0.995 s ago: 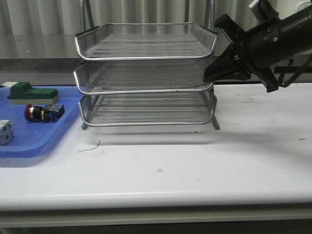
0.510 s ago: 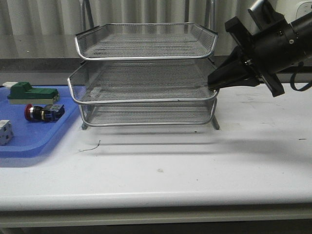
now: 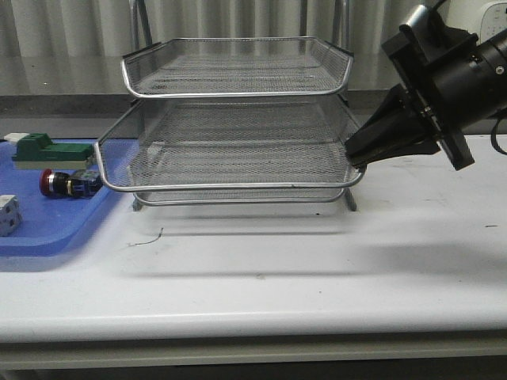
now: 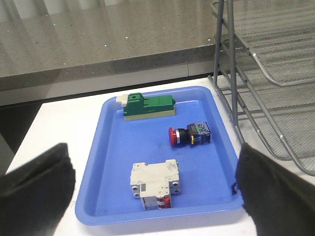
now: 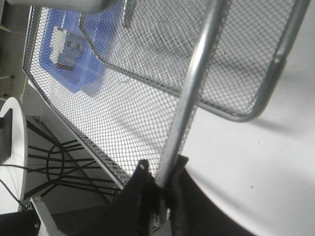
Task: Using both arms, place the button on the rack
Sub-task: 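Pull the middle wire tier outward with the right gripper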
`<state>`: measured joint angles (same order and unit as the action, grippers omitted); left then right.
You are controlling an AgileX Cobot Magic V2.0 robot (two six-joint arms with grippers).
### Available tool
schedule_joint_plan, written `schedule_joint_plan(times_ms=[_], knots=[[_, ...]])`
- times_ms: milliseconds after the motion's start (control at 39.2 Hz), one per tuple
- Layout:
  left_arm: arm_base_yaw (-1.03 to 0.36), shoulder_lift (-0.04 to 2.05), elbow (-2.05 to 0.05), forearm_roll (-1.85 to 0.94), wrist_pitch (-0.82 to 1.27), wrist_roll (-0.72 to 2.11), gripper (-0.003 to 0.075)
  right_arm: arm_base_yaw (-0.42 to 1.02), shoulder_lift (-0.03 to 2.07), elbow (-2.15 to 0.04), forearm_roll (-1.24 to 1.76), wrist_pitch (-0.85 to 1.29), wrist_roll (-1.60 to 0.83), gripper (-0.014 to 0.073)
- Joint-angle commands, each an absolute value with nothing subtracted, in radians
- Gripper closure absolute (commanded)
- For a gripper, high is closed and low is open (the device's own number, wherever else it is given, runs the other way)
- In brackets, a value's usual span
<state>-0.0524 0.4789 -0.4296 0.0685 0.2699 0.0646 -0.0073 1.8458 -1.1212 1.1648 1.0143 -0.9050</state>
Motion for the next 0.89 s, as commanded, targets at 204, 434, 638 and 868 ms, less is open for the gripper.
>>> schedule_joint_plan(times_ms=[204,434,638,868], knots=[[-0.054,0.488,-0.464,0.067,0.196,0.054,0.0091,-0.006,1.798,-1.14,1.033,1.262,-0.927,0.0563],[-0.054,0.488,-0.464,0.067,0.196,0.054,0.0091,-0.006,1.798,-1.14,0.977,1.326,-0.911,0.0563],[-0.054,0.488,-0.464,0.067,0.194,0.054,0.0091,-0.006,1.798,-1.14,0.976,1.326,-0.905,0.0548],[-0.054,0.488,-0.464,0.067,0.191,0.054,0.0091,-0.006,1.796,-1.143,0.985,1.311,-0.902,0.0221]])
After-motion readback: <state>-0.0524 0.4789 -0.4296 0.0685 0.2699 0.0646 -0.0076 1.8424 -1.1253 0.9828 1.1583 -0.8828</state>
